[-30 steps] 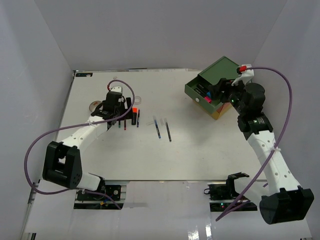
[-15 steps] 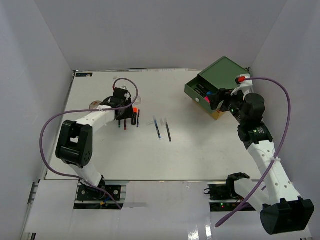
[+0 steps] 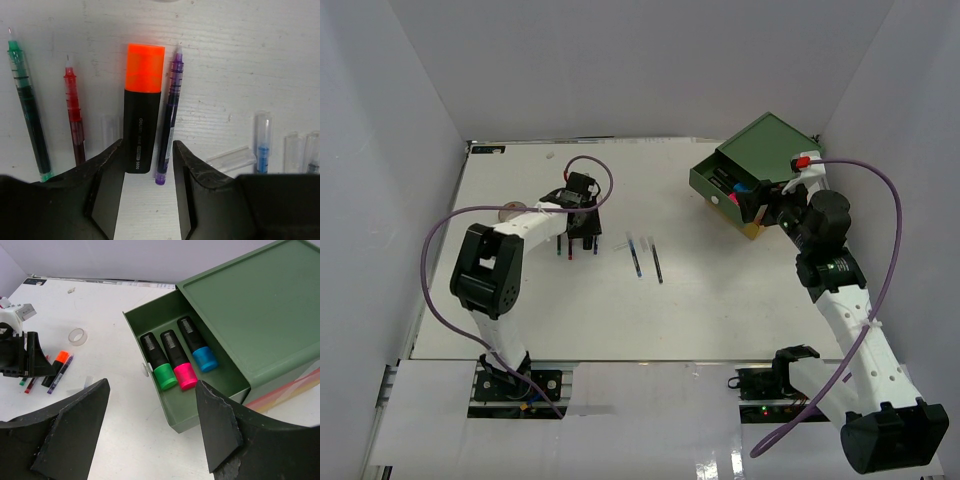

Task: Sort the stationery into containers
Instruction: Pick up the pen from the center of the board.

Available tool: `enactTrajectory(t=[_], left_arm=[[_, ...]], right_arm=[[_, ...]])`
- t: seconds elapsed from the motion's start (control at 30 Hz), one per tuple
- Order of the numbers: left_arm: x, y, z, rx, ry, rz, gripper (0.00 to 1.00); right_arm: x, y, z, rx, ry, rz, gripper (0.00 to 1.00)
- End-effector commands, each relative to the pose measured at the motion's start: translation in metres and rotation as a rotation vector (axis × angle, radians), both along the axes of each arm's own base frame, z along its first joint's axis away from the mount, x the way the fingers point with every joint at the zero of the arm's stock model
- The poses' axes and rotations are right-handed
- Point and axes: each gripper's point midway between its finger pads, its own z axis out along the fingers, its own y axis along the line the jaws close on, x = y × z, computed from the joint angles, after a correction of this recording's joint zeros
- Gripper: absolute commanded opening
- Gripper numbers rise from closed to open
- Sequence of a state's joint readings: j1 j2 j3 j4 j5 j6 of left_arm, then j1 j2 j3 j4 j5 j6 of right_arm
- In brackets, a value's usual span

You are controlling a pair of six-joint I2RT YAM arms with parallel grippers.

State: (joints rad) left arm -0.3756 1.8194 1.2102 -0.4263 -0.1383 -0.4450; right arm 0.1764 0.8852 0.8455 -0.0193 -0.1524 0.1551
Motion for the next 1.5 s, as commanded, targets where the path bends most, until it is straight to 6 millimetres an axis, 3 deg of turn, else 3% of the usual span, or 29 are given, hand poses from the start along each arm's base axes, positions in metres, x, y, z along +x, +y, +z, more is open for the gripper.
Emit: enactTrajectory(t=[0.0, 0.47, 0.97, 1.1, 1.23, 1.37, 1.47], left_arm=[[0.01, 0.003, 0.011, 0.01, -0.022, 0.03, 0.52], [0.011, 0.004, -0.007, 0.039, 0.023, 0.031, 0.44], [0.009, 0.004, -0.021, 0.055, 0.065, 0.035, 0.52], [0.009, 0.005, -0.021, 0.061, 0.066, 0.035, 0.48], [0.011, -0.001, -0.012, 0.059, 0.042, 0.024, 0.36], [0.016, -0.011, 0.015, 0.052, -0.026, -0.006, 0.25], [0.02, -0.024, 0.048, 0.054, -0.108, -0.077, 0.22]], right_arm=[[0.001, -0.004, 0.014, -0.003, -0.066, -0.013, 0.76], [0.002, -0.004, 0.013, -0.008, -0.064, -0.016, 0.76], [0.002, -0.004, 0.011, -0.009, -0.061, -0.013, 0.76], [0.002, -0.004, 0.011, -0.009, -0.061, -0.013, 0.76], [0.001, -0.003, 0.012, -0.008, -0.064, -0.01, 0.76], [-0.002, 0.001, 0.015, -0.011, -0.074, 0.018, 0.76], [-0.005, 0.008, 0.018, -0.02, -0.083, 0.062, 0.76]])
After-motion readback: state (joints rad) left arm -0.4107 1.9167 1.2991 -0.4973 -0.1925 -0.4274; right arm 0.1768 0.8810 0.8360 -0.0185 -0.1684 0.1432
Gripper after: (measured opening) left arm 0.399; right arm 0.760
